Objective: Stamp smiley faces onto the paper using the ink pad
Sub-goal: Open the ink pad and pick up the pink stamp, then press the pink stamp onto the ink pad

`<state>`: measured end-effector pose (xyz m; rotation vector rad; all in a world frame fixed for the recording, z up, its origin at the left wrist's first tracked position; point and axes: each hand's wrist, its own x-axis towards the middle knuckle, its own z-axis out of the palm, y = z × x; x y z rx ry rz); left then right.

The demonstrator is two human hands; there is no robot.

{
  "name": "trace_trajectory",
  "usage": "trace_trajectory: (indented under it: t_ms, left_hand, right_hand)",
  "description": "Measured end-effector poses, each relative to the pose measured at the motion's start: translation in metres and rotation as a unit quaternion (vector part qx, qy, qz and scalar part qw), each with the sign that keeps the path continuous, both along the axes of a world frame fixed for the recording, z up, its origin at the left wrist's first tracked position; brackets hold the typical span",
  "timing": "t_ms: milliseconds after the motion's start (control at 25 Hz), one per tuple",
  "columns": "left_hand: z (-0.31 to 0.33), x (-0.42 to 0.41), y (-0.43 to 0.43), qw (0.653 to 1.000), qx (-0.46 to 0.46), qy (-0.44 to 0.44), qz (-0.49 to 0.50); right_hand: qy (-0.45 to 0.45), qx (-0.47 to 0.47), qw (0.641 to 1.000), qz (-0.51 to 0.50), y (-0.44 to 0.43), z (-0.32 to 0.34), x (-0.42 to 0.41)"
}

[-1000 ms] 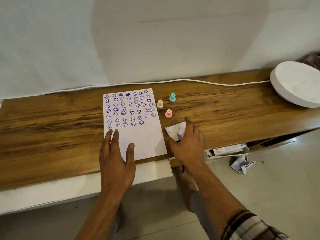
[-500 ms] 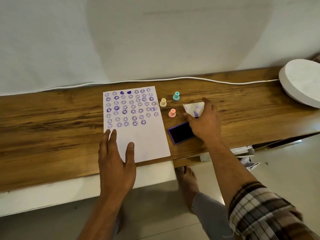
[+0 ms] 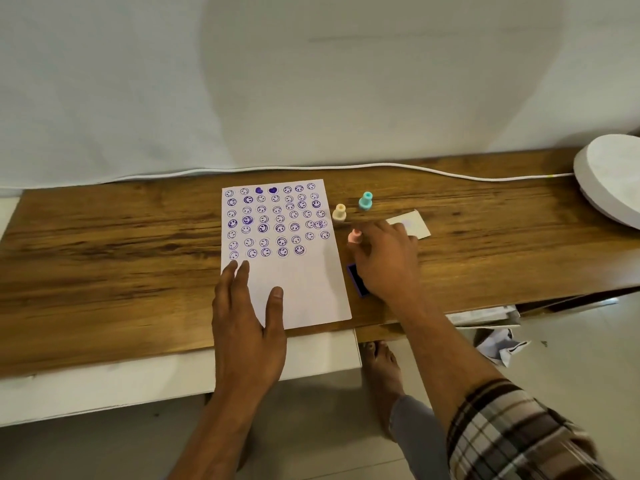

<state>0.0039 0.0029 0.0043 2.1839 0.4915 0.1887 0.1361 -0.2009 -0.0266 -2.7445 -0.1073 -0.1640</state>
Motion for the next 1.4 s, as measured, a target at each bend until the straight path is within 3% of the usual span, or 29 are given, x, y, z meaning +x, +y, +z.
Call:
trace_trajectory:
  t_ms: [80,160,320,520,800,880,1000,1200,1280,1400]
  left_hand:
    - [0.002,-0.001,-0.001,1.000,-0.007,-0.007,0.001]
    - [0.003,-0.002,-0.001,1.000,-0.017,-0.027,-0.002]
    - [0.008,0.002,-0.006,0.983,-0.177,0.002,-0.044]
    - [0.008,-0.003,-0.021,0.961,-0.252,0.050,-0.098]
    - [0.007,0.001,-0.019,0.953,-0.288,0.059,-0.073]
    - [0.007,0.004,-0.025,0.925,-0.370,0.078,-0.043]
    - [0.011,0.007,-0.026,0.853,-0.511,0.111,0.004]
    - [0.010,0.008,-0.015,0.800,-0.584,0.141,0.020]
    - [0.006,0.009,-0.013,0.810,-0.568,0.140,0.032]
    - [-0.005,0.011,-0.009,0.876,-0.465,0.121,0.051]
  right_hand:
    - [0.010,0.001,1.000,0.004,0.004,0.002,-0.005]
    - [0.022,0.088,0.995,-0.040,0.009,0.014,-0.014]
    - [0.097,0.392,0.910,-0.097,0.022,0.038,-0.063]
    - [0.134,0.534,0.832,-0.059,0.034,0.035,-0.125]
    - [0.167,0.540,0.825,-0.018,0.030,0.034,-0.119]
    - [0.166,0.530,0.832,-0.004,0.025,0.038,-0.117]
    - [0.150,0.513,0.845,0.022,0.020,0.040,-0.114]
    - [0.113,0.495,0.860,0.045,0.016,0.053,-0.107]
    - [0.079,0.466,0.881,0.013,0.002,0.055,-0.099]
    - [0.054,0.340,0.938,-0.045,-0.015,0.047,-0.082]
